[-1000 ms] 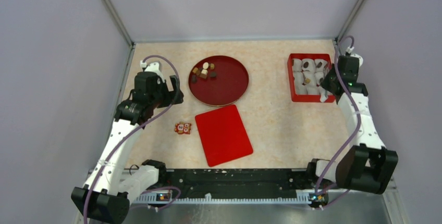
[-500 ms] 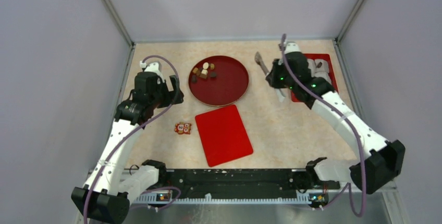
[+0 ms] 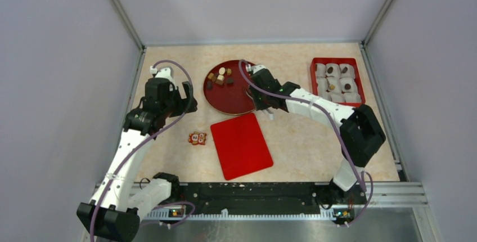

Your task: Pack the chocolate

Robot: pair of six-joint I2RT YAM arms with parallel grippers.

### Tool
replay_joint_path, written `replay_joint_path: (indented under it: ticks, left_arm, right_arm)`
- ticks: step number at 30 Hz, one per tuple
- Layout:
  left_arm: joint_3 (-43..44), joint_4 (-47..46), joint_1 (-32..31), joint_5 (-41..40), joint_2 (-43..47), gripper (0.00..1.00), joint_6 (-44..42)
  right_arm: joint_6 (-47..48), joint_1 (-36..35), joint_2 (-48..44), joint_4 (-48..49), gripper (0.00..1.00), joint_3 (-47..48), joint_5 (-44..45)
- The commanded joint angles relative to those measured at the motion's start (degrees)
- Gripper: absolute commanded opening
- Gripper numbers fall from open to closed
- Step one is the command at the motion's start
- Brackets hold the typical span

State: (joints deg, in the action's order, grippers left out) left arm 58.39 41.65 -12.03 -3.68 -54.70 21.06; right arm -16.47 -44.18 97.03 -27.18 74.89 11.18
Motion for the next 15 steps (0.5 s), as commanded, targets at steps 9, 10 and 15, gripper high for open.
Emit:
replay_joint_path:
  ticks: [9,10,15]
  left_arm:
    - [1.24,-1.46,0.34,-0.04,-1.41,0.99,-0.14]
    - [1.35,-1.48,0.34,-0.01,-1.72,0.99,-0.14]
    - [1.73,-1.56,0.41,-0.10,-2.50,0.99,-0.29]
  right_arm:
    - [2.73,-1.27,5.46,6.61,0.36,5.32,2.92]
    - [2.88,-1.30,5.91,6.78,0.36,5.54,2.96]
    - [3.90,-1.57,7.85,7.65,0.38,6.47,2.64]
